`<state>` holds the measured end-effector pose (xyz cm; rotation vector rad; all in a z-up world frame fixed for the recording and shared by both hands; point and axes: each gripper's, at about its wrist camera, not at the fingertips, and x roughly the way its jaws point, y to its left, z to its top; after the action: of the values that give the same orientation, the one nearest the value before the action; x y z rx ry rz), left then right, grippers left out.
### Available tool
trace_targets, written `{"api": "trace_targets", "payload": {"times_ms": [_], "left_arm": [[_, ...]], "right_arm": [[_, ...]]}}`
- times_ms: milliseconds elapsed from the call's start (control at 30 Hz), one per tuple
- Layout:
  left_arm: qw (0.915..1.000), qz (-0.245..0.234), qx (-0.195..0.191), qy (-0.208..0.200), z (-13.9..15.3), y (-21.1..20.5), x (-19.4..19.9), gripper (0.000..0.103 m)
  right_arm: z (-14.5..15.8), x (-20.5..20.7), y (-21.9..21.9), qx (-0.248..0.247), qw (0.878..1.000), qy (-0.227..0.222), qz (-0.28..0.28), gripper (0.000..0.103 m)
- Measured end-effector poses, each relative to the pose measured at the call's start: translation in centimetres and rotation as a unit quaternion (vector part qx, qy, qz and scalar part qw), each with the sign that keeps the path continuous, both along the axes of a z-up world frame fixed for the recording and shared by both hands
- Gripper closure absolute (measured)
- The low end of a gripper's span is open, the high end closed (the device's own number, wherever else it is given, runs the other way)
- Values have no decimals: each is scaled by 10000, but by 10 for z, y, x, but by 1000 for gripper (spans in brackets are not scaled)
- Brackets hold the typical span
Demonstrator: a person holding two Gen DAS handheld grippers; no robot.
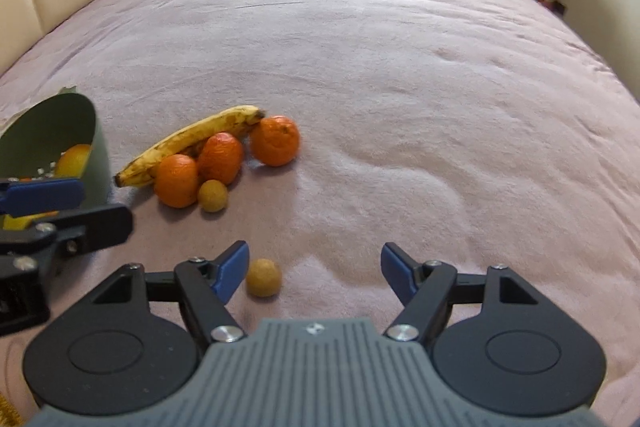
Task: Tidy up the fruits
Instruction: 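Withdraw both open tools from the colander toward the remaining fruit, then grasp a small brown round fruit with the right tool while the left tool grasps another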
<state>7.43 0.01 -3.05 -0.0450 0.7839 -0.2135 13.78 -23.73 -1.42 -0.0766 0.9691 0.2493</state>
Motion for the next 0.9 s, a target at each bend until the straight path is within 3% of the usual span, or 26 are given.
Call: {"api": "trace_targets", "payload": {"times_ms": [67,367,600,733,767,900], "left_arm": [[10000,52,30,50,-3,0,3,45],[9989,-27,192,423,-20,-2,12,58],[9985,27,44,540,-25,-1,21,58],[9978,111,-174,635,-27,1,29,58],[9977,133,-179,633,-28,0,31,58],[9979,142,-121,627,-31,-4,37,60]], "right_arm": [[-4,1,4,60,9998,92,159,48],[-20,4,21,84,9979,299,562,69],[-32,13,19,239,9970,547,483,71],[-38,15,20,323,9960,663,509,78],[-38,14,21,299,9961,647,519,82],[-36,14,22,227,9964,564,587,83]]}}
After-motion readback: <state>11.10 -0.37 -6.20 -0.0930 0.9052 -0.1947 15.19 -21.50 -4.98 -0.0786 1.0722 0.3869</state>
